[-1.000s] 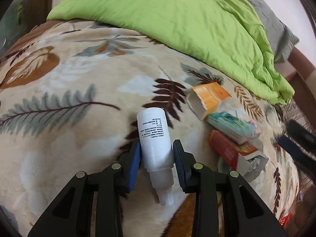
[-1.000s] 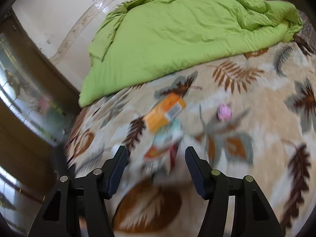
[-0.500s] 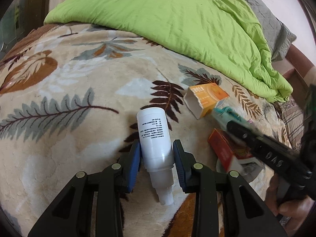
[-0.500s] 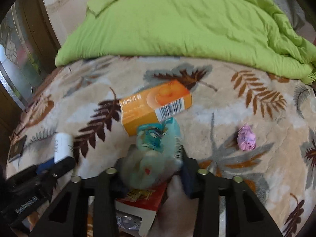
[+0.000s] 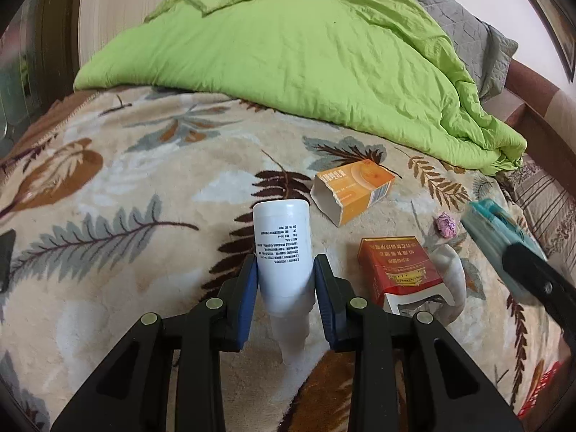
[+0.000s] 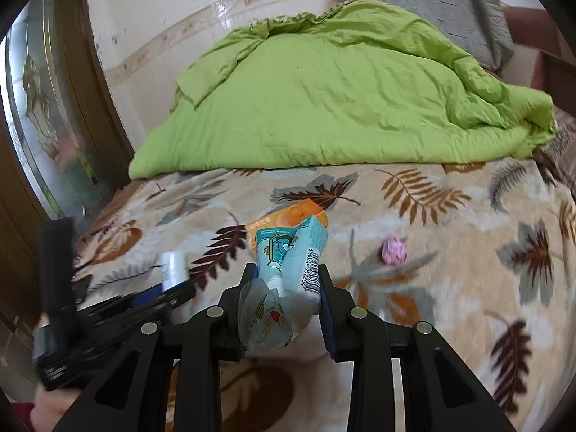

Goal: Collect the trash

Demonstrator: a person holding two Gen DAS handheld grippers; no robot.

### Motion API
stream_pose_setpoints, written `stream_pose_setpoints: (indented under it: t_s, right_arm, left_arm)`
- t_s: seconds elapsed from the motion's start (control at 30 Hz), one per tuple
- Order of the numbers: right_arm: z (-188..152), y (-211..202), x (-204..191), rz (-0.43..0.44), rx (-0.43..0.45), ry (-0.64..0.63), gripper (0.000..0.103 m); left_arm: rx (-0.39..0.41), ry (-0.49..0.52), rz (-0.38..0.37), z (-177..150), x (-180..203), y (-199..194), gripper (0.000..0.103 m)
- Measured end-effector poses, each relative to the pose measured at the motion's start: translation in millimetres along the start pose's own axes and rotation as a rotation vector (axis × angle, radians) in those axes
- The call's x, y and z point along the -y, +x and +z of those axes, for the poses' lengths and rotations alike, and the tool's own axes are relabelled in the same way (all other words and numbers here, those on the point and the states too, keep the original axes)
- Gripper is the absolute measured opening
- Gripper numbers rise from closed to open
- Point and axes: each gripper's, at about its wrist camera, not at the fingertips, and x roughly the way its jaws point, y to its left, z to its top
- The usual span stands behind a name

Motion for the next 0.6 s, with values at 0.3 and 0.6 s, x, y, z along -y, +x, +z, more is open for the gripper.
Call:
stream_pose_setpoints:
  t_s: [0.3, 0.6]
  right_arm:
    - [-3.6, 16.2, -7.2, -0.041, 0.029, -0.064, 0.034]
    - [1.0, 17.6, 1.6, -0.039, 0.040, -0.051, 0.034]
  left_arm:
    - [0.055, 0.057, 0.054, -0.2, 7.0, -7.6, 0.030]
    - [0.094, 0.095, 0.099, -0.9, 13.9, -11.8, 0.030]
